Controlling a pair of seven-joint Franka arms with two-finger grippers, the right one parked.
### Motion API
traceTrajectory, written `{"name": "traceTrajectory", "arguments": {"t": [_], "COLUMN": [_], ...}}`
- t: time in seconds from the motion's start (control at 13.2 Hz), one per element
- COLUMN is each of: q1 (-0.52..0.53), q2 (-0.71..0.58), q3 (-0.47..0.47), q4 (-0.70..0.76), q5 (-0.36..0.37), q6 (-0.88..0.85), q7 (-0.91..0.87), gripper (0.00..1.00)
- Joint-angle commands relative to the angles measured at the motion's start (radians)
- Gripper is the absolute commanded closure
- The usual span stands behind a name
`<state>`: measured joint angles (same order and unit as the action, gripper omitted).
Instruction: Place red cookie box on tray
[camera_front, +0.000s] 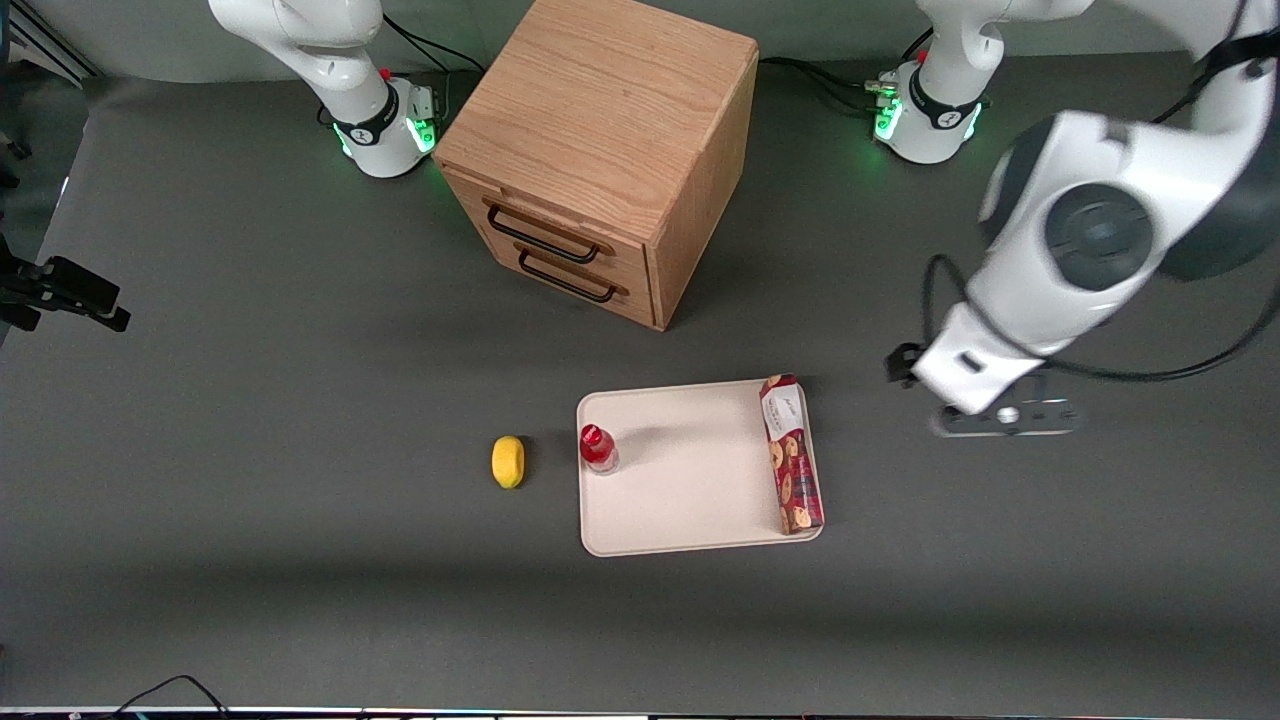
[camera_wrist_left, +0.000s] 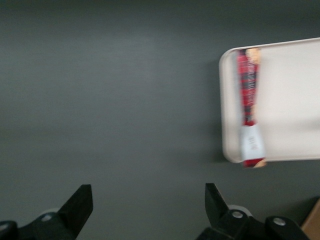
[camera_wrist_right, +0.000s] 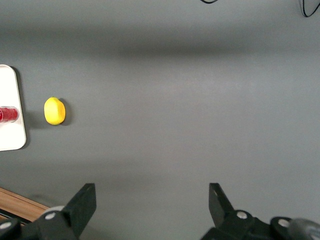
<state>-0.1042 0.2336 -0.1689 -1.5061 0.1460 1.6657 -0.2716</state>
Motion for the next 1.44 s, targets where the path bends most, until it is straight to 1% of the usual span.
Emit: {"name": "traceTrajectory", "arguments": {"t": [0.0, 0.08, 0.15, 0.23, 0.6, 0.76, 0.83, 0.91, 0.98, 1.06, 1.36], "q1": [-0.005, -0.005, -0.006, -0.006, -0.005, 0.02, 0.049, 0.089, 0.153, 0.182, 0.176], "q2": [-0.092, -0.126, -0.137, -0.138, -0.198, -0.212, -0.212, -0.211, -0.204, -0.2, -0.175], "q3": [0.118, 0.162, 0.196, 0.206, 0.207, 0.204, 0.187, 0.143, 0.077, 0.033, 0.028], "q4": [-0.034, -0.074, -0.089, -0.092, -0.106, -0.12, -0.121, -0.121, -0.121, -0.115, -0.063], "q5": [-0.063, -0.086, -0.088, -0.089, -0.088, -0.088, -0.088, -0.088, -0.088, -0.088, -0.089], "q6": [-0.055, -0.038, -0.035, -0.035, -0.063, -0.073, -0.073, -0.07, -0.063, -0.057, -0.073], "q7": [0.121, 0.196, 0.23, 0.232, 0.244, 0.246, 0.25, 0.252, 0.253, 0.253, 0.241], "gripper": [0.0, 0.0, 0.0, 0.0, 0.0, 0.0, 0.0, 0.0, 0.0, 0.0, 0.0]}}
